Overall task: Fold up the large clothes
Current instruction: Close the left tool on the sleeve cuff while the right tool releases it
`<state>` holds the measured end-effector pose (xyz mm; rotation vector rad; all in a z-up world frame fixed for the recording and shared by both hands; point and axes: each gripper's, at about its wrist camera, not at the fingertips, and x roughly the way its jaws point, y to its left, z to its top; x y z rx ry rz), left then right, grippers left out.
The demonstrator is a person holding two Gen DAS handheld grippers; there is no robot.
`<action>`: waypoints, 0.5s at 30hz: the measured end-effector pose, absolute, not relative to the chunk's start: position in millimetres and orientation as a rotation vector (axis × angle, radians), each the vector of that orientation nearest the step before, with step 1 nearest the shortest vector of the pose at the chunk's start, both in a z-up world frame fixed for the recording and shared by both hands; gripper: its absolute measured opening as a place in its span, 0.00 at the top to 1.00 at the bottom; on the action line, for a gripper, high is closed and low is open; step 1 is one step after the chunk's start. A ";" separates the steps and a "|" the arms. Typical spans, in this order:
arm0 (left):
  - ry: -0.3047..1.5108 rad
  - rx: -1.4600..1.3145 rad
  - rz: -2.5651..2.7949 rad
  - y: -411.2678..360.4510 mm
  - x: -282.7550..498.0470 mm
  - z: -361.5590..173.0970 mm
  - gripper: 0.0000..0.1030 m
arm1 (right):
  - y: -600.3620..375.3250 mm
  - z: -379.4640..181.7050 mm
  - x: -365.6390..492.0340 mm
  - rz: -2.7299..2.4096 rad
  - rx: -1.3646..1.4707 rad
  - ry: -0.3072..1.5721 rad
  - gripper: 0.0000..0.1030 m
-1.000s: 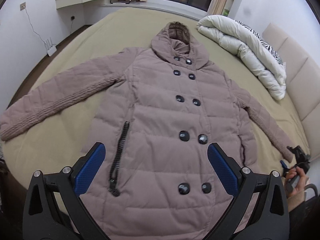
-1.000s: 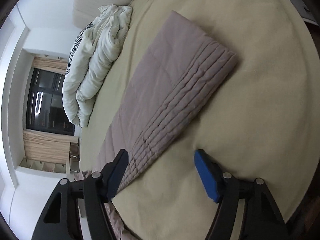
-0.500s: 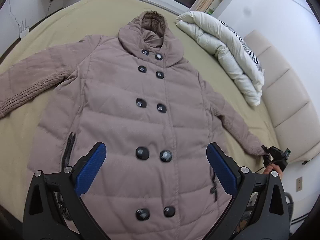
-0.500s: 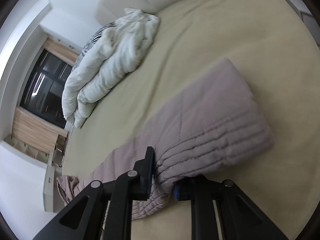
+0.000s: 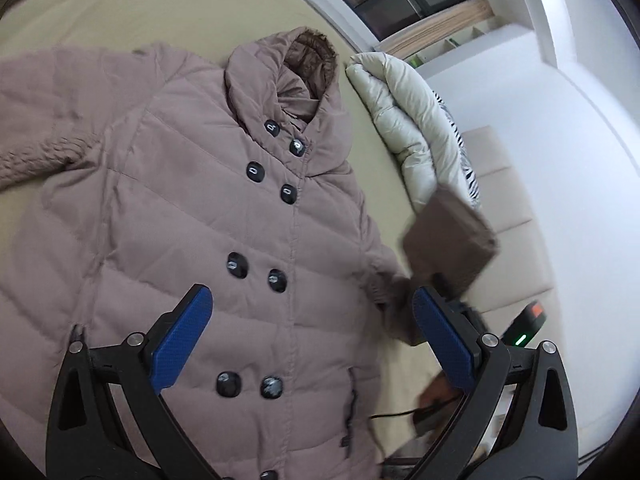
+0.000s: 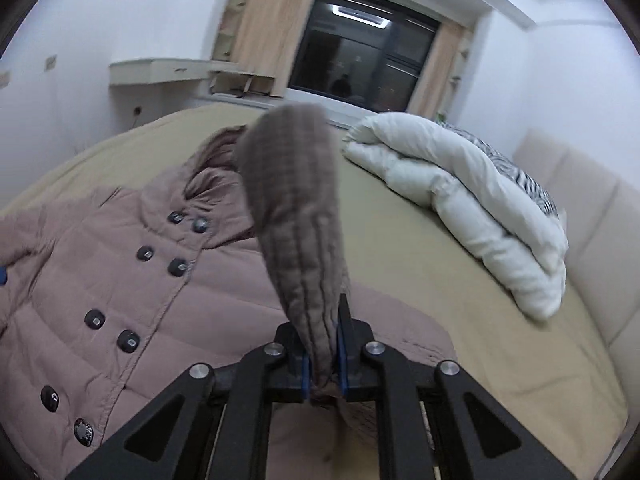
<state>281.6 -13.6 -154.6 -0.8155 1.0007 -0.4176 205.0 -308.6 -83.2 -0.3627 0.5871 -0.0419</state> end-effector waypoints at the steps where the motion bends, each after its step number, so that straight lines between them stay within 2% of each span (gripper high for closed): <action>1: 1.015 -0.853 -0.439 -11.2 291.9 -160.0 0.01 | -290.2 -91.8 206.2 -0.022 -0.422 0.586 0.88; 4: 1.066 -0.962 -0.471 -6.9 316.6 -178.2 0.01 | -252.9 -116.6 203.0 0.024 -0.524 0.600 0.88; 9: 1.111 -1.081 -0.528 -16.3 338.6 -201.3 0.01 | -237.1 -132.2 200.6 0.033 -0.526 0.616 0.88; 15: 1.247 -1.078 -0.565 -47.4 367.0 -228.3 0.01 | -223.9 -137.7 197.2 0.051 -0.560 0.579 0.88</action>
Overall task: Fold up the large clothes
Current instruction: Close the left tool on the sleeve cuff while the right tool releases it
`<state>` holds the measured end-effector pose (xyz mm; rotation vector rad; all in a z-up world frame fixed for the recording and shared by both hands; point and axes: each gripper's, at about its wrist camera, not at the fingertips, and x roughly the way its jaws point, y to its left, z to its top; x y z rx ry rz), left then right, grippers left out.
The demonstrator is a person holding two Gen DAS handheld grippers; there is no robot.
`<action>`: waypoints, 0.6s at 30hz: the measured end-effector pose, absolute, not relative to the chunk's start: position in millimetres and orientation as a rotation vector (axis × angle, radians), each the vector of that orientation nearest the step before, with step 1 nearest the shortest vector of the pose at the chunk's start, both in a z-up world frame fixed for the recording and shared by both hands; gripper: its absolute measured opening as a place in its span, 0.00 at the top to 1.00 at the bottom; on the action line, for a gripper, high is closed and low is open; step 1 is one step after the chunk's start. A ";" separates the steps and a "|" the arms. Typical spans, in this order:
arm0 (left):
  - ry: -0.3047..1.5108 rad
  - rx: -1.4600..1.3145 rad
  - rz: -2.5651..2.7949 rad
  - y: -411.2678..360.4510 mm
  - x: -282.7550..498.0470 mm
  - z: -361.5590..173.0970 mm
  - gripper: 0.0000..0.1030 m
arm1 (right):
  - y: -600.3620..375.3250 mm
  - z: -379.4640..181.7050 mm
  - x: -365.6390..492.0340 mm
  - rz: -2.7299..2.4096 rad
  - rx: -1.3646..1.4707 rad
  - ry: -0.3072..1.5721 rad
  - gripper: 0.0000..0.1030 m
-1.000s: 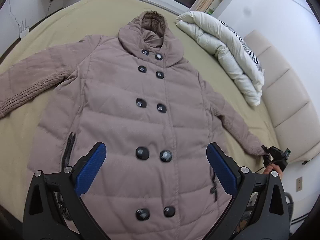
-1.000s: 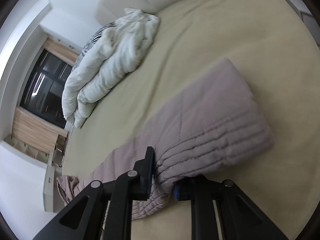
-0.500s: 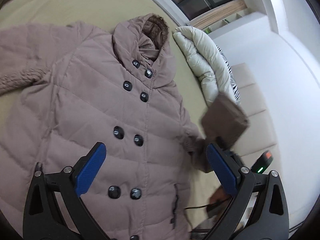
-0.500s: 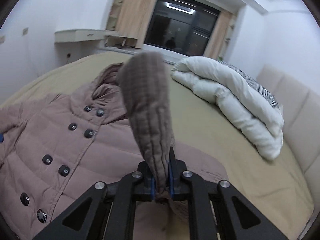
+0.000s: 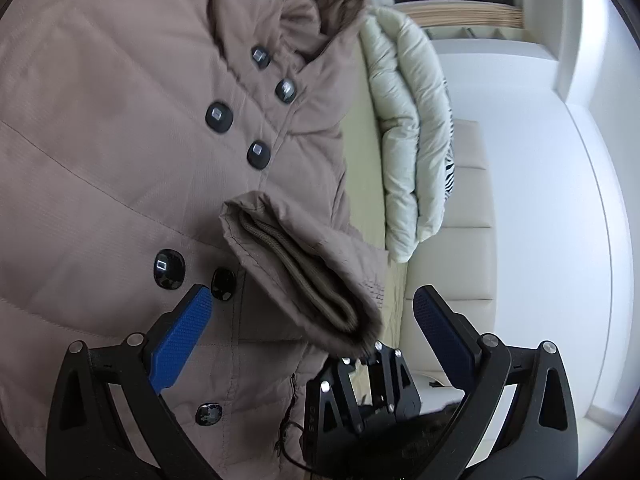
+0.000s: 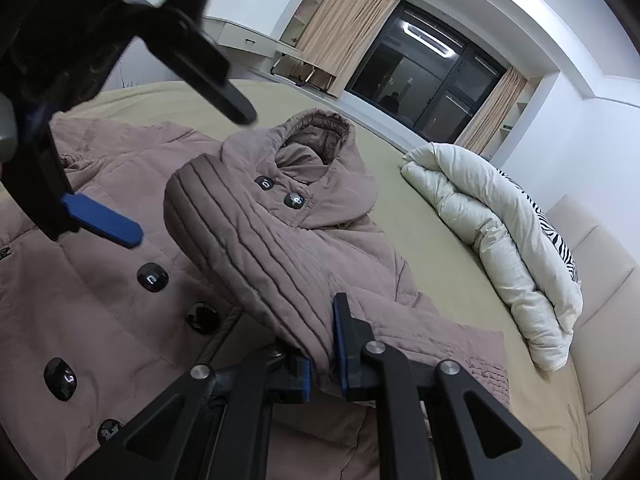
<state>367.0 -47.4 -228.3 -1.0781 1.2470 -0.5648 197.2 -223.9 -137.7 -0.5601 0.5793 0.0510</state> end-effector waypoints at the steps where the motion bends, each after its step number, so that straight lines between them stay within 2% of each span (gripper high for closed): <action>1: 1.266 -1.095 -0.576 -50.8 370.6 -233.9 0.01 | -220.0 -136.9 194.6 0.058 -0.566 0.570 0.88; 3: 1.277 -1.124 -0.583 -54.2 377.8 -242.2 0.01 | -214.9 -136.5 191.9 0.068 -0.573 0.559 0.88; 4: 1.274 -1.137 -0.583 -54.9 380.8 -245.1 0.07 | -213.4 -136.8 191.4 0.074 -0.574 0.558 0.88; 5: 1.275 -1.145 -0.594 -56.1 383.7 -246.8 0.33 | -212.3 -137.6 190.8 0.082 -0.574 0.560 0.88; 7: 1.312 -1.145 -0.602 -60.4 389.2 -251.5 0.69 | -208.0 -140.0 189.8 0.087 -0.575 0.563 0.87; 10: 1.284 -1.119 -0.610 -63.6 392.4 -245.2 0.80 | -207.6 -139.7 190.1 0.084 -0.543 0.578 0.83; 12: 1.268 -1.107 -0.611 -64.1 395.8 -238.2 0.83 | -211.7 -136.5 190.1 0.099 -0.504 0.595 0.68; 13: 1.252 -1.093 -0.603 -60.3 398.0 -232.9 0.83 | -215.8 -132.2 187.3 0.114 -0.464 0.600 0.38; 14: 1.231 -1.082 -0.590 -52.4 400.2 -227.1 0.83 | -223.5 -125.8 182.8 0.135 -0.399 0.596 0.21; 18: 1.147 -1.022 -0.507 -9.8 417.7 -205.3 0.83 | -292.7 -105.1 175.2 0.148 0.009 0.651 0.18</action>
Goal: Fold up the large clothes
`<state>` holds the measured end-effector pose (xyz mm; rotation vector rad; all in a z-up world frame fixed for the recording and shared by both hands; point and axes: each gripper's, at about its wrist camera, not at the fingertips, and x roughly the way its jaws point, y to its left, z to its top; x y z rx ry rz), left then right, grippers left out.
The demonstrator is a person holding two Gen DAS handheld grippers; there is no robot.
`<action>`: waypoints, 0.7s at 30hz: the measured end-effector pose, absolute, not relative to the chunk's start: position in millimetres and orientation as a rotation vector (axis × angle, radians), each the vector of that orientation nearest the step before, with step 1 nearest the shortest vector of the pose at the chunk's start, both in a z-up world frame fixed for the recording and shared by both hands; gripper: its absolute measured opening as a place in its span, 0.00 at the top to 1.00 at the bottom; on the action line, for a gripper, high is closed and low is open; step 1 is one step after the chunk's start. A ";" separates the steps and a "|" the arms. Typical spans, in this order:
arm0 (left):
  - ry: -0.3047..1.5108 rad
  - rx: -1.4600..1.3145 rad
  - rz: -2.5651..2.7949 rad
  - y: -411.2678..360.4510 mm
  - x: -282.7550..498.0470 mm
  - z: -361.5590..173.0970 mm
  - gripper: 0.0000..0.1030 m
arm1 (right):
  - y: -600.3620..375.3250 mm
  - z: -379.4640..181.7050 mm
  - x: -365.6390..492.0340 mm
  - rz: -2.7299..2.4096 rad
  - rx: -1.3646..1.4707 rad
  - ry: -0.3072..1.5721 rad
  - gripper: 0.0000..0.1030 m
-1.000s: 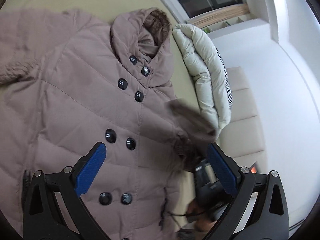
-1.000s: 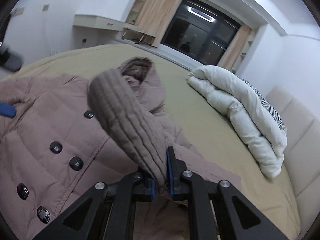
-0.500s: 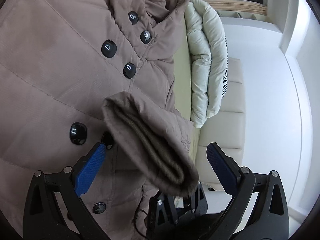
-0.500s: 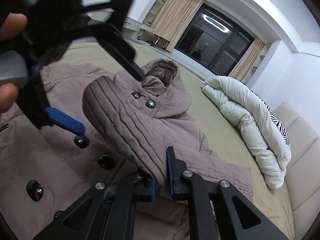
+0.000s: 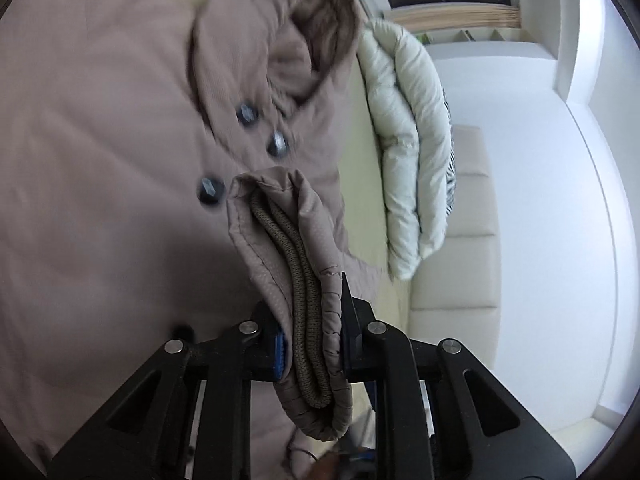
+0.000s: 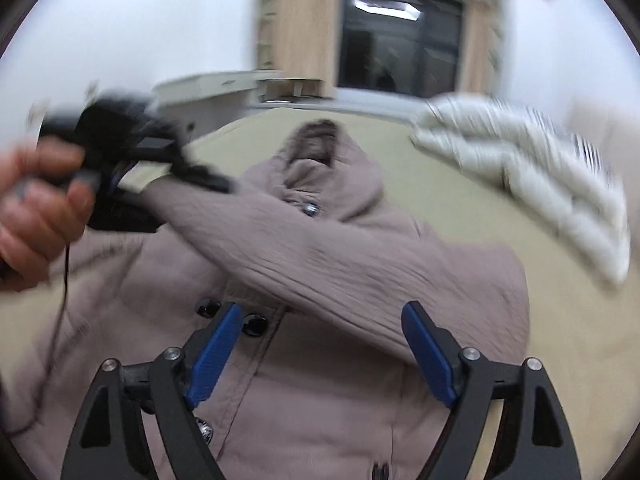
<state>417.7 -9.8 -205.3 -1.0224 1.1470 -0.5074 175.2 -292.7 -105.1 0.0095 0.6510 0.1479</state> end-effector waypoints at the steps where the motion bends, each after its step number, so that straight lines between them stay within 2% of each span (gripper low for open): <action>1: 1.132 -1.002 -0.487 1.0 422.0 -201.0 0.83 | -320.4 -105.3 176.3 0.143 0.164 0.677 0.18; 5: 1.090 -0.970 -0.405 42.6 433.0 -194.4 0.83 | -416.4 -134.2 179.2 0.145 0.779 0.716 0.17; 9: 1.066 -0.979 -0.337 75.1 434.9 -198.9 0.83 | -436.4 -171.0 197.4 0.285 1.167 0.735 0.17; 16: 1.063 -0.982 -0.291 101.1 433.6 -207.1 0.83 | -416.4 -200.5 254.3 0.331 1.350 0.738 0.17; 21: 1.058 -0.976 -0.251 110.4 431.9 -213.6 0.83 | -461.0 -206.6 274.9 0.137 1.413 0.609 0.19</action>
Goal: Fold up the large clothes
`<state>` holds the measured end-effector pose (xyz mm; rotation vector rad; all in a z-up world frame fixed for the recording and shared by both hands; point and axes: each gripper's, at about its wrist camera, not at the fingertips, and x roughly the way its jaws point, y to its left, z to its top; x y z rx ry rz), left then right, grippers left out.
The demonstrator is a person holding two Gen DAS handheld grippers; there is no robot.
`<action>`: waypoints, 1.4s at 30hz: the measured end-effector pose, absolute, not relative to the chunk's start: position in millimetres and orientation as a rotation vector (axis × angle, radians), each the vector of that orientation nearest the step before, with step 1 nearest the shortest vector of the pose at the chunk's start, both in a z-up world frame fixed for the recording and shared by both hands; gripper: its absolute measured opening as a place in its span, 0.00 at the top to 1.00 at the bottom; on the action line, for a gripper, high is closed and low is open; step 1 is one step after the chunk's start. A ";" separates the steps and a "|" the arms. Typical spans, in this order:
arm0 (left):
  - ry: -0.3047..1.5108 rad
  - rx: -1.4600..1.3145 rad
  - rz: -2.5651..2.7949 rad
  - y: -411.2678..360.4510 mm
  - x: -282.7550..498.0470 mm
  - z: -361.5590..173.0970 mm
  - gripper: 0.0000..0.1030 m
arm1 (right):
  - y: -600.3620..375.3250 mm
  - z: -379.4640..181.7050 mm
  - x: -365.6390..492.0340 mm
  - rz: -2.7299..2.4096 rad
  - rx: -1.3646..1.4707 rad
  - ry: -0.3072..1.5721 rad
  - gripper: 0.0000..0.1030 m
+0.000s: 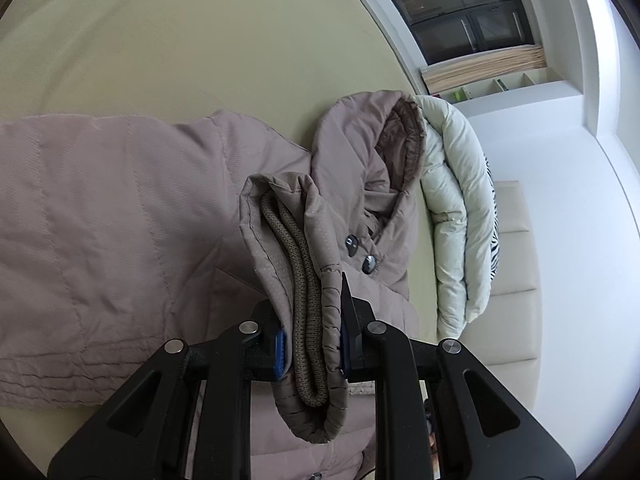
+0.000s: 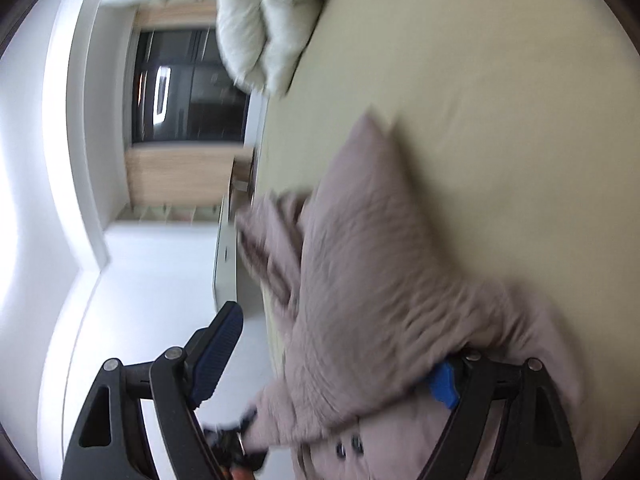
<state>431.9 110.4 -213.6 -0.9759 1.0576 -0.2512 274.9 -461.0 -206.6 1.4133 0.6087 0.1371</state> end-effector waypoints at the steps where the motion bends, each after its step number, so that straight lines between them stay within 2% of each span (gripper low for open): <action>1: 1.066 -0.979 -0.250 110.0 431.7 -217.7 0.83 | -472.4 -211.4 276.1 0.124 1.462 0.588 0.20; 4: 1.089 -0.971 -0.239 103.3 430.4 -229.9 0.83 | -493.0 -227.0 277.8 0.141 1.586 0.559 0.23; 8: 1.112 -0.972 -0.216 99.5 429.7 -246.8 0.83 | -497.4 -235.2 275.7 0.180 1.554 0.566 0.36; 10: 1.118 -0.967 -0.212 100.1 428.6 -251.6 0.83 | -495.0 -232.7 273.4 0.183 1.548 0.584 0.37; 12: 1.117 -0.961 -0.211 100.8 428.8 -254.3 0.83 | -485.4 -220.7 253.9 0.157 1.482 0.619 0.31; 13: 1.117 -0.956 -0.212 100.6 429.1 -255.9 0.83 | -482.4 -208.9 245.7 0.153 1.457 0.629 0.23; 14: 1.118 -0.953 -0.212 100.4 429.2 -257.9 0.83 | -478.7 -200.6 239.2 0.160 1.446 0.628 0.19; 19: 1.125 -0.948 -0.225 100.0 431.4 -265.2 0.83 | -466.5 -134.5 240.8 0.248 1.275 0.584 0.15; 22: 1.126 -0.954 -0.235 102.3 433.3 -268.8 0.83 | -446.6 -108.9 280.0 0.340 1.150 0.608 0.14; 27: 1.128 -0.942 -0.249 103.6 441.5 -273.8 0.83 | -446.6 -155.9 323.6 0.249 1.145 0.725 0.14; 28: 1.125 -0.940 -0.250 104.4 443.8 -275.1 0.81 | -455.0 -175.3 327.8 0.187 1.143 0.743 0.16; 31: 1.121 -0.931 -0.266 101.6 454.5 -280.9 0.79 | -476.1 -227.1 324.2 0.134 1.242 0.752 0.46; 34: 1.110 -0.907 -0.270 98.5 464.3 -281.3 0.78 | -480.5 -225.7 317.8 0.162 1.232 0.721 0.46; 36: 1.108 -0.905 -0.272 98.5 466.6 -281.6 0.77 | -480.1 -216.6 317.6 0.153 1.210 0.742 0.43; 38: 1.103 -0.895 -0.274 98.0 467.2 -281.5 0.76 | -477.8 -199.7 317.8 0.143 1.220 0.713 0.22; 39: 1.100 -0.889 -0.275 97.8 467.4 -282.1 0.76 | -475.6 -188.8 318.5 0.138 1.212 0.685 0.16; 40: 1.097 -0.886 -0.274 97.1 467.5 -282.7 0.76 | -472.8 -177.5 321.5 0.138 1.192 0.663 0.12; 42: 1.095 -0.877 -0.270 95.5 467.1 -282.8 0.76 | -462.5 -162.7 335.4 0.168 1.142 0.667 0.13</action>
